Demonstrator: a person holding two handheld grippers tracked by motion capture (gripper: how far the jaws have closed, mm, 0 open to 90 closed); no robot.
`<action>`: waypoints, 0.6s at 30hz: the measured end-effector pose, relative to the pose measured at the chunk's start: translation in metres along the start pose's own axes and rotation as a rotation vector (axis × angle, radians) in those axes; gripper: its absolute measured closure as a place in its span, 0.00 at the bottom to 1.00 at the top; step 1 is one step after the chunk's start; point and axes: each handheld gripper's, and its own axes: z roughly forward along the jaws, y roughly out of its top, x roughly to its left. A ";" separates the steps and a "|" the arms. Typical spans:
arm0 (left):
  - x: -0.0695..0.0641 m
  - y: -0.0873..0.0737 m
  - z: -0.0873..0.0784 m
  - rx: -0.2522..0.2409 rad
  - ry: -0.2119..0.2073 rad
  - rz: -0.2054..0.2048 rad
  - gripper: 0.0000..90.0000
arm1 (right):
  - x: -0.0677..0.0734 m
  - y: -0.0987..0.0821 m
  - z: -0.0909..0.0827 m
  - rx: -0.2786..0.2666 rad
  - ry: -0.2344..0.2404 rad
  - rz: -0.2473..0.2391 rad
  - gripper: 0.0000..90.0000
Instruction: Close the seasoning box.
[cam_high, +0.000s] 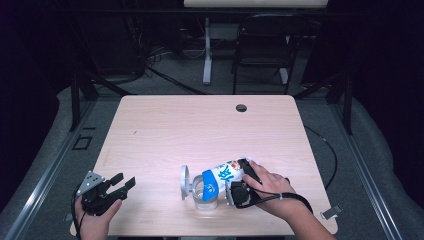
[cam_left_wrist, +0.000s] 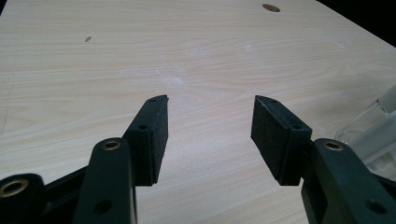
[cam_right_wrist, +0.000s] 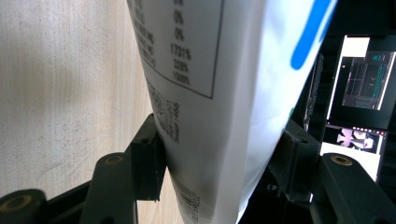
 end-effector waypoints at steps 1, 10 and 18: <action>0.001 0.000 0.000 0.001 0.000 -0.003 0.52 | 0.000 0.000 0.000 0.001 0.001 0.000 0.49; 0.001 0.000 0.000 0.000 -0.001 -0.005 0.52 | -0.002 0.002 -0.001 0.014 -0.008 -0.034 0.49; 0.001 -0.001 0.001 -0.003 -0.001 -0.007 0.52 | -0.001 0.002 0.000 0.013 -0.017 -0.031 0.49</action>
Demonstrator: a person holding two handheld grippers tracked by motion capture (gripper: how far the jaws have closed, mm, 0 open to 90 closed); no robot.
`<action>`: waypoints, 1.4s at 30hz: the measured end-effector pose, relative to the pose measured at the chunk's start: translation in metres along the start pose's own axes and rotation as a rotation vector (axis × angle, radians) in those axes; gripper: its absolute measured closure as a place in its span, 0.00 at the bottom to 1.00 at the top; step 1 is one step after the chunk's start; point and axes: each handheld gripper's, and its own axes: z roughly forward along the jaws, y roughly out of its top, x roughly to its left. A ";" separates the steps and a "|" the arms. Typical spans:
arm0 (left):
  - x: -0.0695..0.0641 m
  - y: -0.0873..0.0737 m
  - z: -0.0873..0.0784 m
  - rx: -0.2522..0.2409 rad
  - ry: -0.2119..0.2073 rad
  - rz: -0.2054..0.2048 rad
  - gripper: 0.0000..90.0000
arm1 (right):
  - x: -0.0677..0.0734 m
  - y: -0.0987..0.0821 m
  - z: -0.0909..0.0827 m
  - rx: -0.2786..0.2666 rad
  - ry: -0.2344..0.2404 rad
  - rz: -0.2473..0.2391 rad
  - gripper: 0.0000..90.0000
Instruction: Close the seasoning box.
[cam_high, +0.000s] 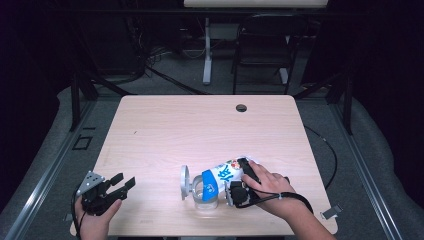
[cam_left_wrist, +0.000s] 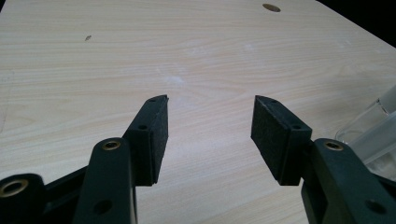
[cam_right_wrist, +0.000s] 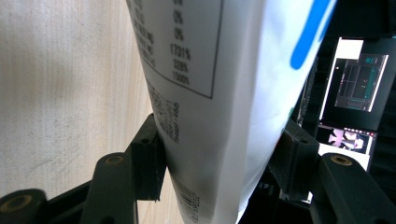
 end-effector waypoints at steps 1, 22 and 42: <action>0.000 0.000 0.000 0.001 0.000 0.000 0.52 | 0.000 0.000 0.000 0.002 -0.003 -0.004 0.49; 0.001 0.000 0.000 0.003 0.001 -0.001 0.52 | -0.002 0.003 -0.003 0.021 -0.018 -0.050 0.49; 0.001 0.000 0.000 0.000 -0.001 -0.002 0.52 | -0.002 0.003 -0.003 0.018 -0.017 -0.056 0.50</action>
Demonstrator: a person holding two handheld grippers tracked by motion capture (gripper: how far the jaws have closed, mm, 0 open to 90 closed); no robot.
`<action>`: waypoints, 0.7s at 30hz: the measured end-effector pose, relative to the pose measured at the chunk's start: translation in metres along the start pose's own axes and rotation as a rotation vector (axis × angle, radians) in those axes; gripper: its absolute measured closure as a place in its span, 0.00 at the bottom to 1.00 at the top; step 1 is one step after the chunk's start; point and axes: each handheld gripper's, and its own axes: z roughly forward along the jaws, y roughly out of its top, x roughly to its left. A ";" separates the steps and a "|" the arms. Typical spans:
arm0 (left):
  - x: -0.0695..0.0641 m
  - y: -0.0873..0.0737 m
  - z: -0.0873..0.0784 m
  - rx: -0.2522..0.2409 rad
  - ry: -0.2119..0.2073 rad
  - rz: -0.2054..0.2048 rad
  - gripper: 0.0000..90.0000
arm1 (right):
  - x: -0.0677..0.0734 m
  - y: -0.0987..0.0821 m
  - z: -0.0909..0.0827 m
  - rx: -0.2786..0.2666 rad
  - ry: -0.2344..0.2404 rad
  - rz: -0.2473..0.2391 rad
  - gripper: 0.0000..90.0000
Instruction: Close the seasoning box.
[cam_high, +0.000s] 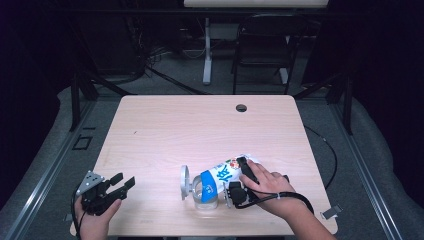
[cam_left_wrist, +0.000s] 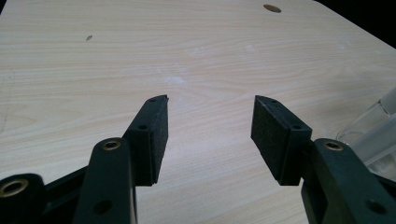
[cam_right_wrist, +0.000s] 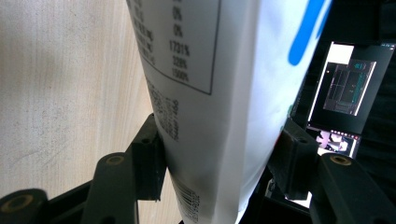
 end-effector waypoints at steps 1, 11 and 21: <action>0.000 0.000 0.000 0.002 0.001 0.000 0.52 | 0.000 0.000 0.000 0.000 -0.001 -0.003 0.50; 0.001 0.000 -0.001 -0.002 0.003 -0.002 0.52 | -0.002 0.002 -0.002 0.016 -0.007 -0.031 0.50; 0.001 0.000 -0.001 -0.004 0.004 -0.002 0.52 | -0.003 0.002 -0.002 0.018 -0.010 -0.043 0.50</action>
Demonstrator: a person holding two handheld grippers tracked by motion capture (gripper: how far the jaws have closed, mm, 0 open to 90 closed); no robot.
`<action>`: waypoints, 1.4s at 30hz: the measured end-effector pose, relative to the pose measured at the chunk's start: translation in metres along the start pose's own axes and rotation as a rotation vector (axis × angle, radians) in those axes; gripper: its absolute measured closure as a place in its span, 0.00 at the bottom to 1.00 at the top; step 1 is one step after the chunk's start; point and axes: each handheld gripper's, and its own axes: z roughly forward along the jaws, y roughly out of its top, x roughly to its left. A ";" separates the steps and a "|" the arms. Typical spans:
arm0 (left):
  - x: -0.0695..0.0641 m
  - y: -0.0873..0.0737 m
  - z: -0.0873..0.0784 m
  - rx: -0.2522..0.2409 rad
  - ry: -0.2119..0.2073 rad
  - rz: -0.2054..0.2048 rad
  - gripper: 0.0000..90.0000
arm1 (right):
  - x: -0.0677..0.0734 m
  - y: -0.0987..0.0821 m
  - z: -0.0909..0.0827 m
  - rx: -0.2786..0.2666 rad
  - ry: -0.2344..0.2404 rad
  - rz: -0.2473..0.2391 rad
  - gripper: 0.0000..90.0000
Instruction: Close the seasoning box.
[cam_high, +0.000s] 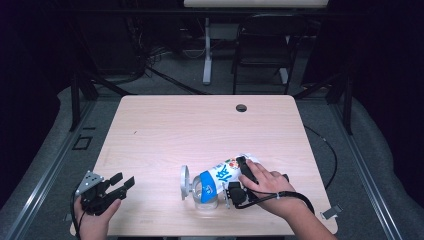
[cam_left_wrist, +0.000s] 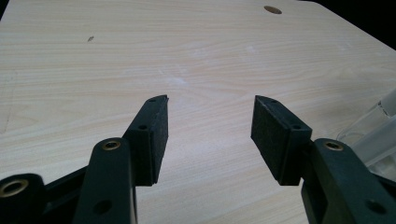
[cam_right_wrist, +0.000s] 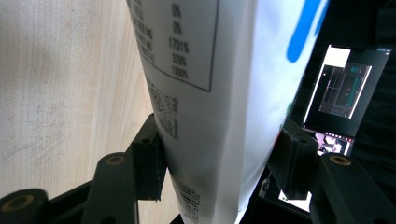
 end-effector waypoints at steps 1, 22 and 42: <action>0.000 0.000 0.000 -0.001 0.000 -0.001 0.52 | 0.000 0.000 0.000 0.003 0.000 -0.003 0.50; 0.000 0.000 0.000 -0.001 -0.002 -0.003 0.52 | -0.001 0.001 -0.001 -0.003 -0.005 -0.026 0.50; 0.001 0.000 0.000 -0.005 0.001 -0.006 0.52 | -0.001 0.002 -0.002 0.002 -0.014 -0.036 0.50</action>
